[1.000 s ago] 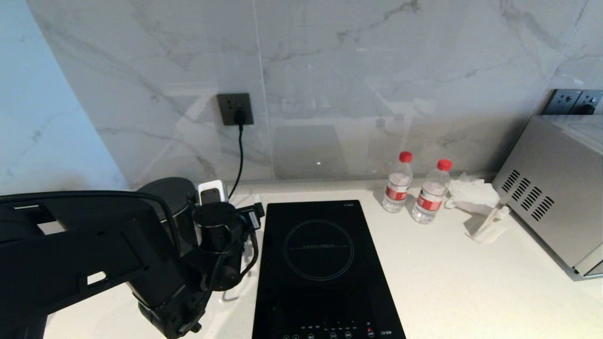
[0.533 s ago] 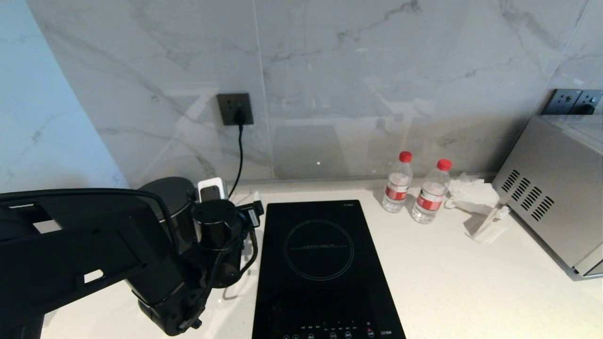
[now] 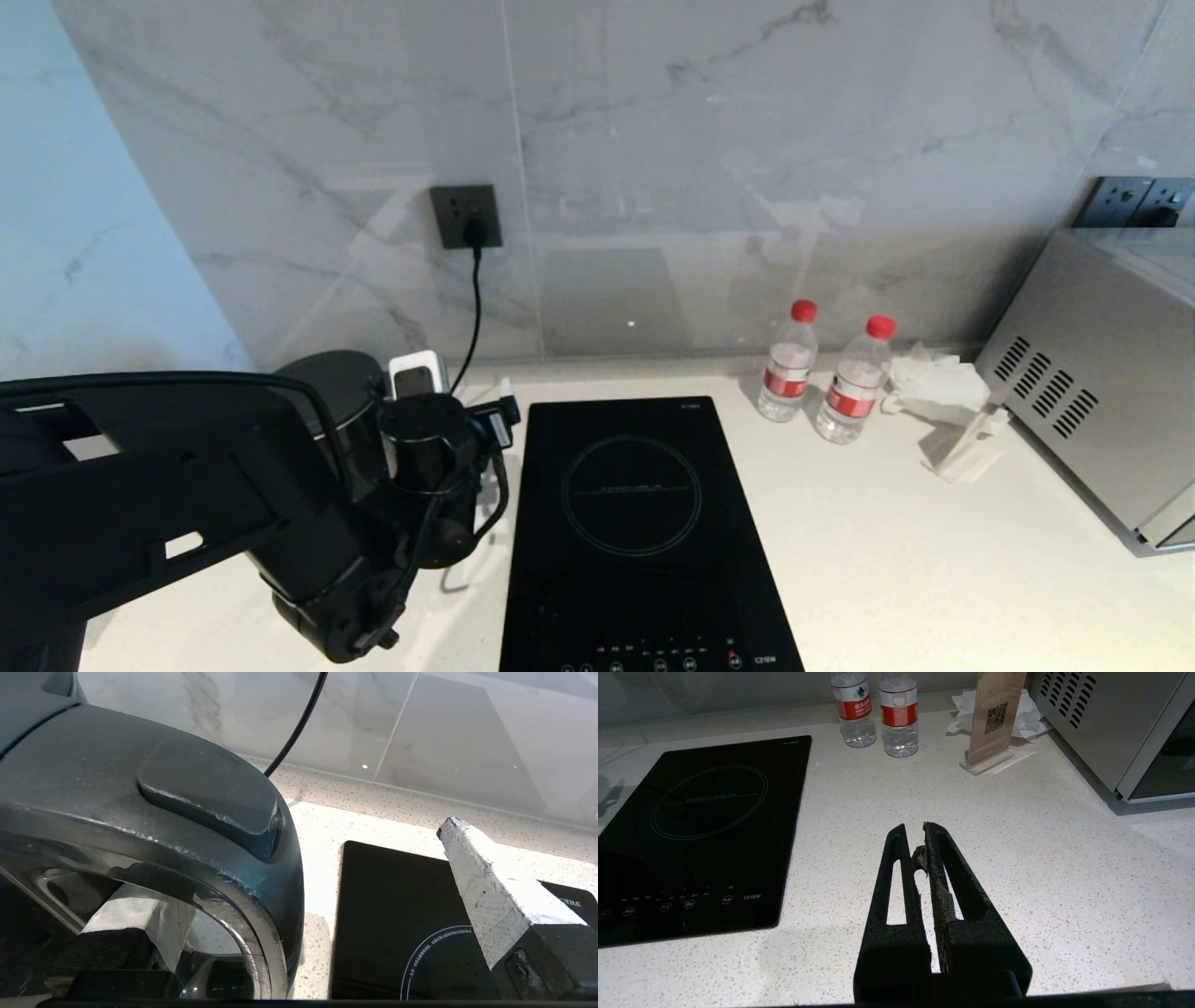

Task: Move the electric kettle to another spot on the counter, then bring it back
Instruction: Pick up the kettle

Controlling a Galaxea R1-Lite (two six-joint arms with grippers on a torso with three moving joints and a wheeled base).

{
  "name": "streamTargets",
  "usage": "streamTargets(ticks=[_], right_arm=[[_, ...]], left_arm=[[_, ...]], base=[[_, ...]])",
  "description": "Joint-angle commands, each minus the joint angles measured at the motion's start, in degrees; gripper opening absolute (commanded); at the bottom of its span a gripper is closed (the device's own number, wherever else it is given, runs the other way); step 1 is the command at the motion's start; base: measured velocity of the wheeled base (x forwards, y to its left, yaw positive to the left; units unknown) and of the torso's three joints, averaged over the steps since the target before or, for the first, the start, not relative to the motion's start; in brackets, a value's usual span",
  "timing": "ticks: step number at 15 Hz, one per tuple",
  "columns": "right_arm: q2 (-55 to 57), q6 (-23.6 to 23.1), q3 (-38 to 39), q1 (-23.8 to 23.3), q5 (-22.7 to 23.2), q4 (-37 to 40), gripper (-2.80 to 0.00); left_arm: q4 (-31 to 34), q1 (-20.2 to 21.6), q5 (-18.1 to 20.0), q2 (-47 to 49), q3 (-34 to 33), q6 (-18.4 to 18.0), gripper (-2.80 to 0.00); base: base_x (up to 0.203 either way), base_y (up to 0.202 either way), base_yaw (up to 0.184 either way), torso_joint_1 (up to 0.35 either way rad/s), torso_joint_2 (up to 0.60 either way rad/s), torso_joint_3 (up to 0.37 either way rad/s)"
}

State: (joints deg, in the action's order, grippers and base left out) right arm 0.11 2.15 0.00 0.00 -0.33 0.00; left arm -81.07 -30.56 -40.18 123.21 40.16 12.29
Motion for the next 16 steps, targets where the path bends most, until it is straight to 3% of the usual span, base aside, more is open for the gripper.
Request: streamTargets(ticks=[1, 16], right_arm=[[0.0, 0.1, 0.0, 0.0, 0.0, 0.0, -2.80], [0.0, 0.0, 0.0, 0.0, 0.0, 0.0, -2.80]], left_arm=[[-0.5, 0.2, -0.2, 0.0, -0.1, 0.1, 0.00], [-0.4, 0.6, -0.2, 0.7, 0.0, 0.0, 0.00]], base=[[0.000, 0.000, 0.000, 0.000, 0.00, 0.000], [0.000, 0.000, 0.000, 0.000, 0.00, 0.000]])
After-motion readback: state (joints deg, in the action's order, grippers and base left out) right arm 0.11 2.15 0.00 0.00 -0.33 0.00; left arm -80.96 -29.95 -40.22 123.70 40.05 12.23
